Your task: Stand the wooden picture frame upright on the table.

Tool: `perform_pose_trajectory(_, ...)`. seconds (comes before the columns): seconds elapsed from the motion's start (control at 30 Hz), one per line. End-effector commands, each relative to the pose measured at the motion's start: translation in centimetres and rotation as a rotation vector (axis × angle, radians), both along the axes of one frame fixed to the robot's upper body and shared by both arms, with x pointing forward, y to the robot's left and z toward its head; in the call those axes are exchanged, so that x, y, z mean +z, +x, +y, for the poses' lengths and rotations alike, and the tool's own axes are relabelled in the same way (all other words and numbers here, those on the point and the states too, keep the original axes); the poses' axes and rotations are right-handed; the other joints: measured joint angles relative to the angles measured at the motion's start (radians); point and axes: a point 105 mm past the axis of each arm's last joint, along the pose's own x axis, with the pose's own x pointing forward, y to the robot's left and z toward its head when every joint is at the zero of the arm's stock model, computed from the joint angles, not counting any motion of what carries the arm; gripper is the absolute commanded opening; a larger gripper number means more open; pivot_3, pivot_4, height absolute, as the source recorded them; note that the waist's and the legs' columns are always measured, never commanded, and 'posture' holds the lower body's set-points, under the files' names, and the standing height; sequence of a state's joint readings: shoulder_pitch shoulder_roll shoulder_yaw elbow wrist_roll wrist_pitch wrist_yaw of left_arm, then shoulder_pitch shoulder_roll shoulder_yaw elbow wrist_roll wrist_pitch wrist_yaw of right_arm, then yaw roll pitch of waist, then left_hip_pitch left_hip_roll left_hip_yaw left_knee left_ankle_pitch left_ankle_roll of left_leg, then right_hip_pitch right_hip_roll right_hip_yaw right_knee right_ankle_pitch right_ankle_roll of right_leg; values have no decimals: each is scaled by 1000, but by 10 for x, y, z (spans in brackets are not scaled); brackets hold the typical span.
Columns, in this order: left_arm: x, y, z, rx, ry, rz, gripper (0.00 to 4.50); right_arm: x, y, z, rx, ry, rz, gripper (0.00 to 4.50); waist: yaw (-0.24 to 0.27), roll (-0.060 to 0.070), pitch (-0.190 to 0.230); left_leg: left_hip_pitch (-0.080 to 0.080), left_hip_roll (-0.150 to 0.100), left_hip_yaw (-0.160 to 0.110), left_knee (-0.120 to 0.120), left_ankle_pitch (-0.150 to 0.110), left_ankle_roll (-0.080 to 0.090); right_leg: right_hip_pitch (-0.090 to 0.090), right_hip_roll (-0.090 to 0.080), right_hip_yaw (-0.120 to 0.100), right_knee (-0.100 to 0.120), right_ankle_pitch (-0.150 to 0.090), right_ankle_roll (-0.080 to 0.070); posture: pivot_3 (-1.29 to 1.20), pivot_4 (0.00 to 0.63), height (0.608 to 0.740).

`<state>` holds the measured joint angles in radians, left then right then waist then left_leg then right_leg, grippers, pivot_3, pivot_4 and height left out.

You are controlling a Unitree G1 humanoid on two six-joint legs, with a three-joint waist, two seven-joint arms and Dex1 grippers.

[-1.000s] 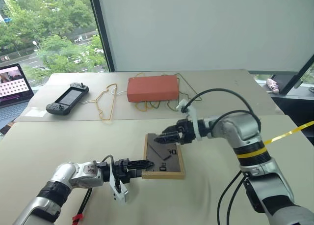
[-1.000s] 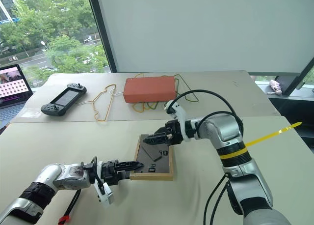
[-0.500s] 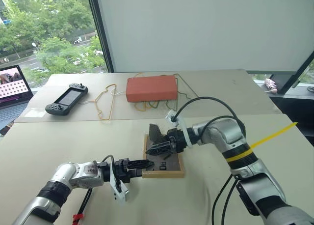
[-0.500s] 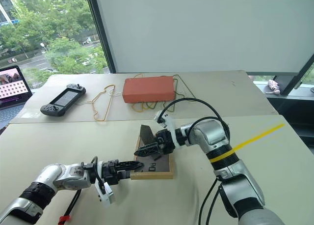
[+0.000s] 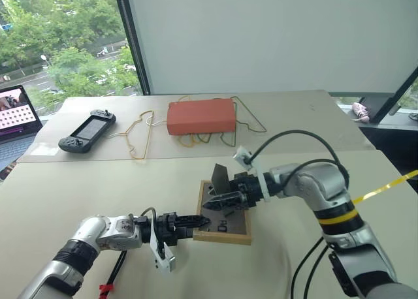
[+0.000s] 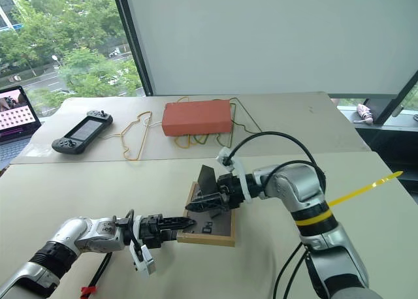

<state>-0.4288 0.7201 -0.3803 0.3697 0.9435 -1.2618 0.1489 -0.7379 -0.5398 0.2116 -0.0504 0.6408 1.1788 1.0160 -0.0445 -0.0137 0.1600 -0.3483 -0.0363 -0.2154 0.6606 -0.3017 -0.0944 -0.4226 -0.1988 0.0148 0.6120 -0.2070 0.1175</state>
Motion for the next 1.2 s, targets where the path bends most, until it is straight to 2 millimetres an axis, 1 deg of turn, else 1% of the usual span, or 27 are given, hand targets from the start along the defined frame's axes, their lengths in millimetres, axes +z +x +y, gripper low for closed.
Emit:
perform_pose_trajectory(0.03, -5, 3, 7, 38, 17, 20, 1153, 9, 16, -33, -142, -22, -86, 4436, 1, 0, 0, 0, 0, 0, 0, 0, 0, 0, 0, 0, 0, 0, 0, 0, 150, 740)
perform_pose_trajectory(0.1, -5, 3, 8, 42, 19, 22, 1153, 13, 18, -58, -201, -43, -123, 4436, -2, 0, 0, 0, 0, 0, 0, 0, 0, 0, 0, 0, 0, 0, 0, 0, 150, 740)
perform_pose_trajectory(0.13, -5, 3, 9, 44, 21, 23, 1153, 12, 18, -74, -221, -97, -190, 4436, -3, 0, 0, 0, 0, 0, 0, 0, 0, 0, 0, 0, 0, 0, 0, 0, 150, 740)
perform_pose_trajectory(0.17, -5, 3, 9, 46, 21, 24, 1153, 11, 15, -85, -225, -141, -257, 4436, 0, 1, 0, 0, 0, 0, 0, 0, 0, 0, 0, 0, 0, 0, 0, 0, 150, 740)
perform_pose_trajectory(0.23, -6, 3, 10, 48, 23, 25, 1153, 15, 11, -95, -209, -199, -461, 4436, 4, 0, 0, 0, 0, 0, 0, 0, 0, 0, 0, 0, 0, 0, 0, 0, 150, 740)
perform_pose_trajectory(0.27, -6, 2, 10, 49, 22, 27, 1153, 15, 7, -97, -182, -230, -569, 4436, 4, 1, 0, 0, 0, 1, 0, 0, 0, 1, 0, 0, -1, 0, 0, 0, 150, 740)
perform_pose_trajectory(0.3, -6, 2, 11, 49, 22, 27, 1153, 14, 0, -96, -149, -249, -641, 4436, 0, 1, 0, 0, 0, 1, 0, 0, 0, 1, 0, 0, -1, 0, 0, 0, 150, 740)
perform_pose_trajectory(0.33, -5, 2, 11, 49, 22, 27, 1153, 9, -9, -95, -96, -284, -710, 4436, -3, 1, -1, 1, 0, 2, 0, 0, 0, 1, 0, 0, -1, 0, 0, 0, 150, 740)
perform_pose_trajectory(0.4, -5, 3, 11, 53, 18, 29, 1153, -6, -23, -93, 44, -407, -914, 4436, -3, 2, -1, 2, 0, 2, 0, 0, 1, 1, 0, 1, -1, 0, 0, 0, 150, 740)
perform_pose_trajectory(0.43, -4, 3, 12, 53, 18, 30, 1153, -15, -34, -87, 139, -452, -1006, 4436, -3, 2, -1, 2, 0, 3, 0, 0, 1, 1, 0, 1, -1, 0, 0, 0, 150, 740)
perform_pose_trajectory(0.47, -4, 3, 12, 54, 18, 31, 1153, -20, -41, -81, 200, -470, -1079, 4436, -2, 2, -1, 3, 0, 3, 0, 0, 1, 1, 0, 2, -2, 0, 0, 0, 150, 740)
perform_pose_trajectory(0.5, -5, 3, 12, 53, 20, 33, 1153, -21, -45, -72, 231, -462, -1153, 4436, -3, 2, -1, 3, 0, 5, 1, 0, 1, 1, 0, 3, -1, 0, 0, 0, 150, 740)
perform_pose_trajectory(0.57, -5, 2, 12, 52, 22, 35, 1153, -20, -48, -62, 247, -443, -1249, 4436, -6, 2, -1, 6, 0, 6, 1, -1, 1, 2, 0, 3, -1, 0, 1, 0, 150, 740)
perform_pose_trajectory(0.63, -4, 2, 12, 51, 21, 38, 1153, -28, -51, -52, 303, -454, -1374, 4436, -4, 2, -1, 8, 1, 8, 1, -1, 2, 3, 0, 6, 0, 0, 1, 0, 150, 740)
perform_pose_trajectory(0.7, -4, 3, 11, 51, 19, 39, 1153, -29, -55, -41, 323, -422, -1470, 4436, -1, 1, -1, 11, 1, 9, 1, -2, 3, 6, 0, 6, -1, -1, 2, 0, 150, 740)
perform_pose_trajectory(0.77, -3, 3, 12, 53, 19, 40, 1153, -23, -55, -29, 291, -373, -1538, 4436, -1, 1, -1, 11, 1, 9, 1, -1, 3, 6, 0, 6, -1, -1, 2, 0, 150, 740)
perform_pose_trajectory(0.83, -3, 4, 12, 55, 19, 41, 1153, -20, -56, -17, 271, -332, -1572, 4436, -1, 1, -1, 11, 1, 9, 1, -1, 1, 6, 0, 7, -1, 0, 0, 0, 150, 740)
perform_pose_trajectory(0.93, -1, 5, 12, 65, 0, 49, 1153, -25, -60, -9, 294, -321, -1574, 4436, 0, 1, -1, 11, 1, 9, 1, -1, 1, 6, 0, 7, -2, 0, 0, 0, 150, 740)
perform_pose_trajectory(1.0, 1, 6, 11, 72, -13, 55, 1153, -27, -58, -9, 271, -323, -1559, 3929, 0, 1, -1, 11, 1, 10, 1, -1, 1, 6, 0, 7, -2, 0, 0, 0, 150, 740)
perform_pose_trajectory(1.03, 1, 6, 12, 74, -15, 56, 1153, -26, -58, -9, 258, -321, -1557, 3809, 0, 1, -1, 11, 1, 10, 1, -1, 1, 6, 0, 7, -2, 0, 0, 0, 150, 740)
perform_pose_trajectory(1.1, 4, 8, 12, 88, -33, 58, 1153, -27, -56, -10, 257, -329, -1558, 3061, 0, 1, -1, 11, 1, 10, 1, -1, 2, 6, 0, 7, -2, 0, 0, 0, 150, 740)
perform_pose_trajectory(1.13, 6, 10, 12, 99, -48, 62, 1153, -27, -56, -10, 254, -330, -1556, 2765, -1, 1, -1, 11, 1, 10, 1, -1, 2, 6, 0, 7, -2, 0, 0, 0, 150, 740)
perform_pose_trajectory(1.2, 10, 12, 12, 111, -70, 67, 1153, -28, -56, -11, 258, -339, -1555, 1958, -2, 1, -1, 11, 1, 10, 1, -1, 2, 6, 0, 7, -2, 0, 0, 0, 150, 740)
